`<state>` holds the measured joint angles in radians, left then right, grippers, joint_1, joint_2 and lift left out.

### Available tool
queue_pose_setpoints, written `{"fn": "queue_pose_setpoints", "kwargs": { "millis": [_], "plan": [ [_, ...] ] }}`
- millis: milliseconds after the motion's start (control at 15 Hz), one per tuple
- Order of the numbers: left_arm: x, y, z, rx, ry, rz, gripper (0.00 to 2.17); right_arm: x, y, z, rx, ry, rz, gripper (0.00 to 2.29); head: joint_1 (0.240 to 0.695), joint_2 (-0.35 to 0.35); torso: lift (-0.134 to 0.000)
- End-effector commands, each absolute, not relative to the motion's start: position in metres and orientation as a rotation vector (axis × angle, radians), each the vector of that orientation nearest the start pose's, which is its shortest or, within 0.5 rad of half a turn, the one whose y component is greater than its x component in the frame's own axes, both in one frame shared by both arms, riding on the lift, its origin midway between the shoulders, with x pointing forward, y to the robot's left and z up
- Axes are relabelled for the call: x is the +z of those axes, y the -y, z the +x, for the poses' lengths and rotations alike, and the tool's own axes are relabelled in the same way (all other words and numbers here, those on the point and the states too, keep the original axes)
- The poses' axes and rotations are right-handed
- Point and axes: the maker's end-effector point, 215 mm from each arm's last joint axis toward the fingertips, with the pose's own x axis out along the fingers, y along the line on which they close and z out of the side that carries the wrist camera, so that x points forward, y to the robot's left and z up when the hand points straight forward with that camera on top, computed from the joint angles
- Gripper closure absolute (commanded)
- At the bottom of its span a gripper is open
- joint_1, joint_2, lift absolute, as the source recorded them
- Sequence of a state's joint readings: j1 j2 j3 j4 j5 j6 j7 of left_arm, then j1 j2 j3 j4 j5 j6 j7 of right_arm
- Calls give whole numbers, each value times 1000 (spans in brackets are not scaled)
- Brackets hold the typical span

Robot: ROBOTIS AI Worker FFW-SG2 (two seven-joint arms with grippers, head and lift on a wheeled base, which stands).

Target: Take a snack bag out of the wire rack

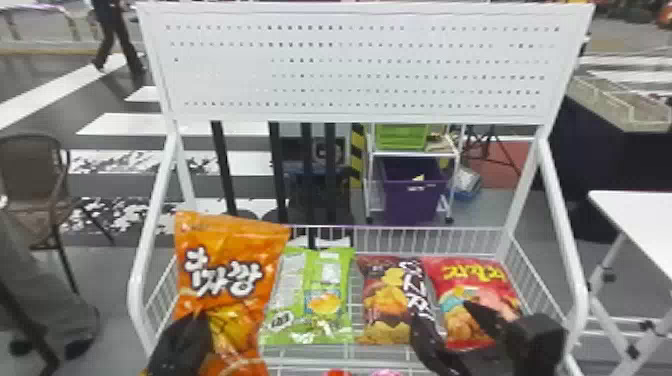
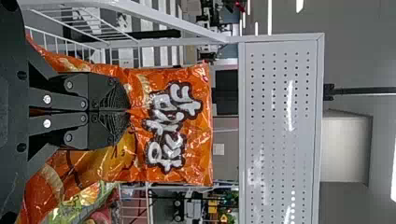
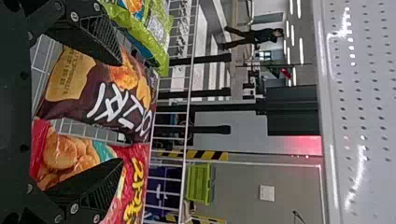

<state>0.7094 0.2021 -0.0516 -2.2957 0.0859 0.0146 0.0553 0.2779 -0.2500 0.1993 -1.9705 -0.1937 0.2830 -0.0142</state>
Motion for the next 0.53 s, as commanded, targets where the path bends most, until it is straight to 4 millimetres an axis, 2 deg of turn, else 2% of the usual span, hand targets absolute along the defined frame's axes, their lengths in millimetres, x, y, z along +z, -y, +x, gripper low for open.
{"fn": "queue_pose_setpoints", "kwargs": {
  "millis": [0,200,333,467],
  "plan": [
    [-297,-207,390,-119,-16,37,2061,-392,128,516,291,-242,-15,181,499,0,0],
    [-300,-208,390,-119,-20,40,2061,-409,111,545,304,-277,-8,184,499,0,0],
    [-301,-208,389,-120,-22,42,2061,-420,105,557,308,-304,-14,218,499,0,0],
    [-302,-208,389,-121,-25,43,2061,-430,100,564,319,-340,-18,471,499,0,0]
  ]
}}
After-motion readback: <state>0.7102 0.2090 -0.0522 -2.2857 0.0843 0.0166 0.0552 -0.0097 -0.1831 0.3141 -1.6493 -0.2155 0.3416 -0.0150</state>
